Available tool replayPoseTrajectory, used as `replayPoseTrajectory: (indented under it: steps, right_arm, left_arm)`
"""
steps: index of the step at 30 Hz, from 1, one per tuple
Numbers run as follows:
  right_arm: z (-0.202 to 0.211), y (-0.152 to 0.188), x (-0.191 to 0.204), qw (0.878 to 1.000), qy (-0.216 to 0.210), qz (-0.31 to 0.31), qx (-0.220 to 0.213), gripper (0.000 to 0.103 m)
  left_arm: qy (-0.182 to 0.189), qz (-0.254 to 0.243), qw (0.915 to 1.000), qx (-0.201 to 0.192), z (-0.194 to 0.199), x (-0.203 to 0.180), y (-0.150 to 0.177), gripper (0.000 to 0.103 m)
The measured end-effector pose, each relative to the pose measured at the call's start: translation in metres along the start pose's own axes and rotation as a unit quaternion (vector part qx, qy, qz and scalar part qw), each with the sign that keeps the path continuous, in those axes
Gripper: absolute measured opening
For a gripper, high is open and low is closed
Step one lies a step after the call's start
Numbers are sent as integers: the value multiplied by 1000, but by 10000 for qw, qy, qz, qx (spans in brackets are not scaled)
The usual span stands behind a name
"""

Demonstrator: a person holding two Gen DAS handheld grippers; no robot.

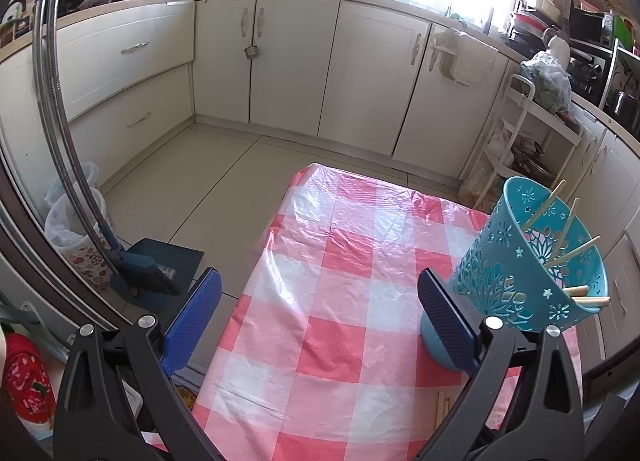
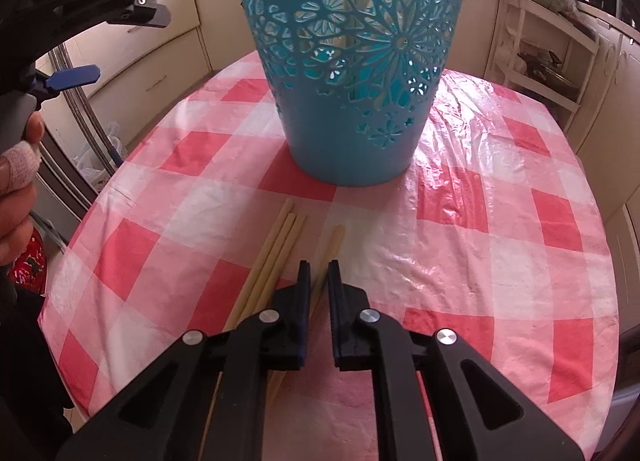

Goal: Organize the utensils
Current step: 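Lower the left gripper onto a wooden chopstick and close it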

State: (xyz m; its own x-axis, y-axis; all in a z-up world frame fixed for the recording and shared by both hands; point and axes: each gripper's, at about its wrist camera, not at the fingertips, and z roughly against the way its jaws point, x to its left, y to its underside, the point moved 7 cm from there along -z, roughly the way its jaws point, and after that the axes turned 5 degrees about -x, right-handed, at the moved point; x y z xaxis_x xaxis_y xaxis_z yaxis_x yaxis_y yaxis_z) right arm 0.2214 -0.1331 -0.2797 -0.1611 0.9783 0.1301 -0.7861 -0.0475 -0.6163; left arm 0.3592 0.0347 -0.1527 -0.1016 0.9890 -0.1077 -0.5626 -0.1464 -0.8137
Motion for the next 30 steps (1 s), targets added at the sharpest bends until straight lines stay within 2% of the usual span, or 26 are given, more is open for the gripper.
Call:
replayPoseTrajectory:
  steps: [5,13,20,25,30]
  right_arm:
    - [3,2,-11,9998,126,129,16,9]
    - [14,13,-39,9995,308,-33,-27,9]
    - [20,20,-46,9991,38,-374,-177,9]
    - [20,20,-50,9982,-117,-541,-249,9]
    - [19,20,-52,9970,-247,-688,-268,9]
  left_arm:
    - [-168,-181,9996,125,-1,7,13,94]
    - [-56,-427,9967,683,2,8,56,94]
    - [164,-1020,9873,1210,8,-20,114,94]
    - [248,-1474,9800,1317,4,-43,129,94]
    - [385,-1468,9786,1390,-2,-56,133,94]
